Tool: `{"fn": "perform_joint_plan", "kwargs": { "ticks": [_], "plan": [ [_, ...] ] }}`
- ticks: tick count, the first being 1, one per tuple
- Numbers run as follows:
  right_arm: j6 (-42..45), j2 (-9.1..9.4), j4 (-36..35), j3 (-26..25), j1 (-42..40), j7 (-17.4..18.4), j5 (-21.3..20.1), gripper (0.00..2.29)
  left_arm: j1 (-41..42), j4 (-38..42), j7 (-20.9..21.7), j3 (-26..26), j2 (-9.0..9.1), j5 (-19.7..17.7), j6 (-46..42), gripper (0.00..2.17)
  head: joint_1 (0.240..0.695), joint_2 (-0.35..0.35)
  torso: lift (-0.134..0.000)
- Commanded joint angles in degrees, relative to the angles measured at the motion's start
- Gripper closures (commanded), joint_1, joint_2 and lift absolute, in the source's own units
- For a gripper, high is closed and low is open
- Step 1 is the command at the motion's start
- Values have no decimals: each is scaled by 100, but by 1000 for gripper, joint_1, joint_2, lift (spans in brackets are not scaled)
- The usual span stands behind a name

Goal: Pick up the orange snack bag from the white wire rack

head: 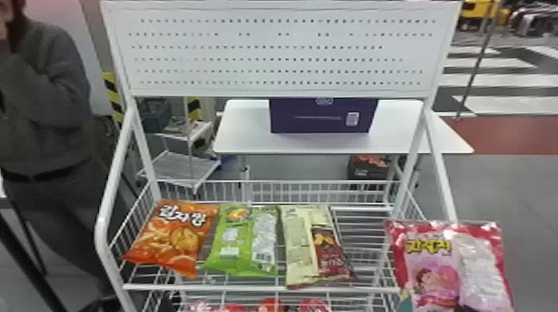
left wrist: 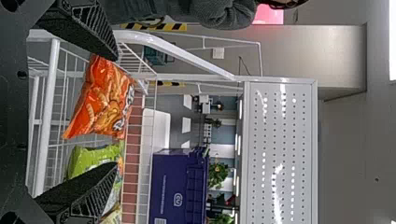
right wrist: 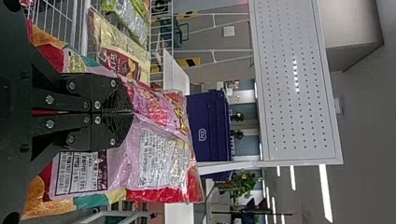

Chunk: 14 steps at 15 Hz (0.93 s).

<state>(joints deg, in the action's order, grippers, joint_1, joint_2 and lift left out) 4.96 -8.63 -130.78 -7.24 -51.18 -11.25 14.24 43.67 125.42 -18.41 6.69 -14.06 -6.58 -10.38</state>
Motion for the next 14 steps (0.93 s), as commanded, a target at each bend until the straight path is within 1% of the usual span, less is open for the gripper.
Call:
{"fn": "perform_joint_plan", "kwargs": {
  "ticks": [1, 10, 12, 14],
  "plan": [
    [0, -7, 0, -5, -6, 0, 0, 2253, 2, 0, -4, 8, 0, 8, -2, 87, 499, 0, 0],
    [18, -25, -9, 3, -23, 0, 17, 2250, -16, 0, 5, 60, -18, 34, 15, 87, 499, 0, 0],
    [18, -25, -9, 3, -23, 0, 17, 2250, -271, -220, 57, 87, -9, 34, 15, 87, 499, 0, 0],
    [18, -25, -9, 21, -23, 0, 17, 2250, -965, -703, 242, 201, 44, -54, 455, 87, 499, 0, 0]
  ]
}}
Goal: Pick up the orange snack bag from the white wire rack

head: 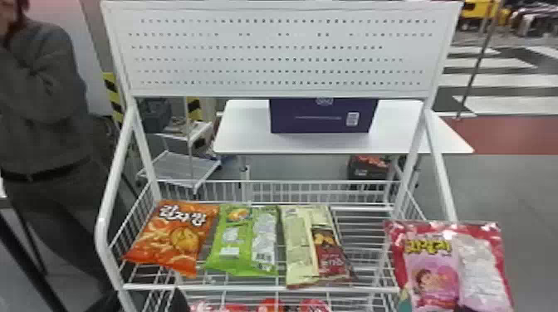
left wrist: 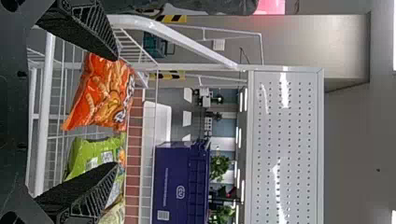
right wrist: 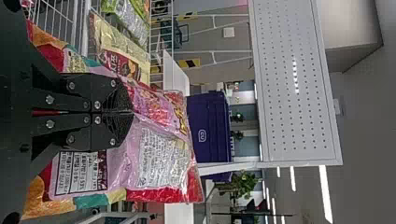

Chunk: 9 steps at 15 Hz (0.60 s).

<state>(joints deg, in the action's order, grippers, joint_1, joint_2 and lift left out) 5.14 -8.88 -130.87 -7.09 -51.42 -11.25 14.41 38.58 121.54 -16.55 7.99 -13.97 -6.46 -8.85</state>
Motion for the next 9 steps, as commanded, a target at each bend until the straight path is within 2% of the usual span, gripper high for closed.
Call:
{"fn": "perform_joint_plan", "kwargs": {
  "ticks": [1, 5, 9],
  "plan": [
    [18, 0, 0, 15, -9, 0, 0, 2253, -817, -579, 126, 97, 52, -110, 565, 87, 499, 0, 0],
    [18, -9, -35, 15, -53, 0, 0, 2250, -2601, -1897, 214, 334, 43, -242, 1180, 87, 499, 0, 0],
    [18, -18, -26, -3, -70, 0, 0, 2253, -3770, -3189, 319, 493, 43, -260, 1602, 87, 499, 0, 0]
  ]
}}
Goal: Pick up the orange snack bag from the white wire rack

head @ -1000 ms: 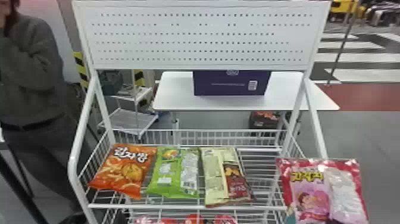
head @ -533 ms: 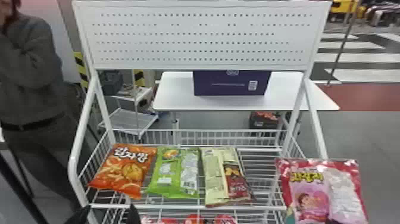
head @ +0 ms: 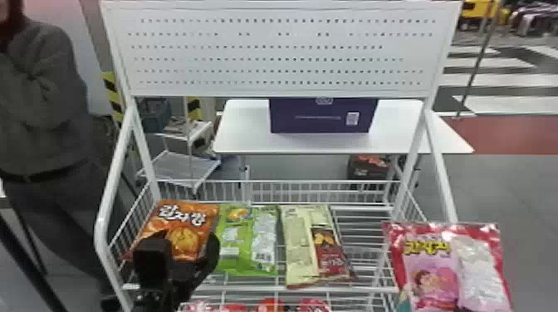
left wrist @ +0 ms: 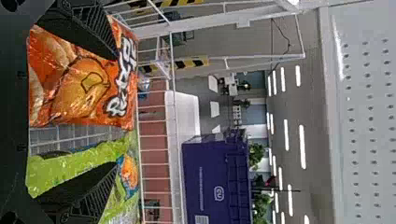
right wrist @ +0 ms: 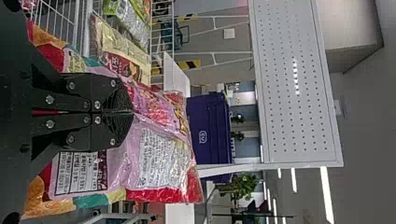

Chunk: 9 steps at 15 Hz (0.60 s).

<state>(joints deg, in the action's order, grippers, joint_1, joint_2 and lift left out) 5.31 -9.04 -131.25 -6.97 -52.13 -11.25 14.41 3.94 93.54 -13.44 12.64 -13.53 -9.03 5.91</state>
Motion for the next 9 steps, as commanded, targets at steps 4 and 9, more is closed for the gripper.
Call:
{"fn": "perform_joint_plan", "kwargs": {
  "ticks": [4, 9],
  "plan": [
    [0, 7, 21, -24, 9, 0, 0, 2253, -597, -846, 52, -42, -18, -2, 249, 87, 499, 0, 0],
    [-18, 43, 47, -33, 27, -9, 0, 2250, -702, -1066, 52, -147, -53, -46, 442, 471, 499, 0, 0]
  ]
}}
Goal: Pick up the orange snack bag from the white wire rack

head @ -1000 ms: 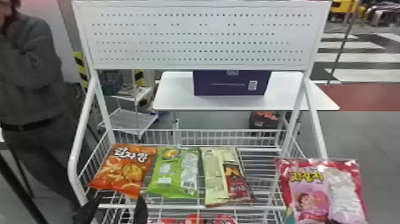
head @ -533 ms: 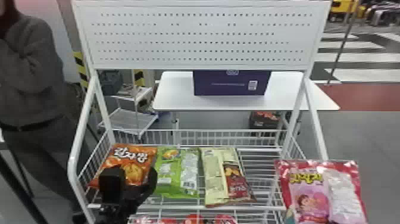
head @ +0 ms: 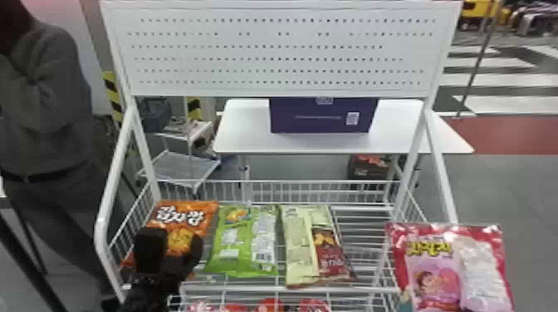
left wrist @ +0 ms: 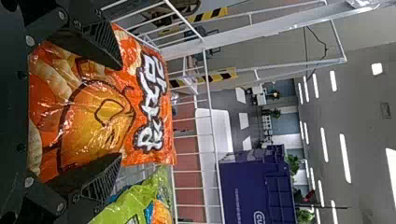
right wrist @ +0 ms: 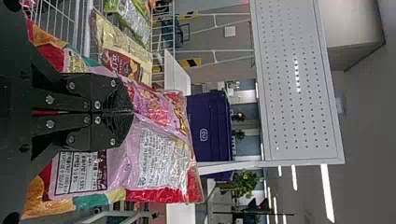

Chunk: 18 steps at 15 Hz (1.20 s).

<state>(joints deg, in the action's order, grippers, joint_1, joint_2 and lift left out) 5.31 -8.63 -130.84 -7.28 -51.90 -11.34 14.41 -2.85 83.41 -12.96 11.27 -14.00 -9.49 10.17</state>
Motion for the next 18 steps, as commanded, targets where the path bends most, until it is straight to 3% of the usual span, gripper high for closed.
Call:
{"fn": "perform_joint_plan", "kwargs": {
  "ticks": [1, 3, 4, 10, 13, 18],
  "plan": [
    [-17, 2, 6, -1, 5, 0, 0, 2250, -40, -80, 4, -20, -6, -1, 34, 832, 499, 0, 0],
    [0, 11, 6, -1, -4, 0, 0, 2253, -40, -89, -32, -37, 3, -36, 104, 2003, 499, 0, 0],
    [-17, 20, 6, -1, -4, 0, 0, 2253, -14, -62, -49, -37, 3, -36, 87, 2145, 499, 0, 0],
    [0, 28, -3, -1, 5, 0, 0, 2250, 197, 254, -155, -37, -6, -53, -1, 2145, 499, 0, 0],
    [0, 28, -3, 8, -4, 0, 9, 2253, 830, 1230, -216, -345, -6, -106, -72, 2145, 499, 0, 0],
    [0, 2, -3, -10, 13, 0, 53, 2250, 2799, 3313, -251, -600, 47, -185, -546, 2145, 499, 0, 0]
  ]
}}
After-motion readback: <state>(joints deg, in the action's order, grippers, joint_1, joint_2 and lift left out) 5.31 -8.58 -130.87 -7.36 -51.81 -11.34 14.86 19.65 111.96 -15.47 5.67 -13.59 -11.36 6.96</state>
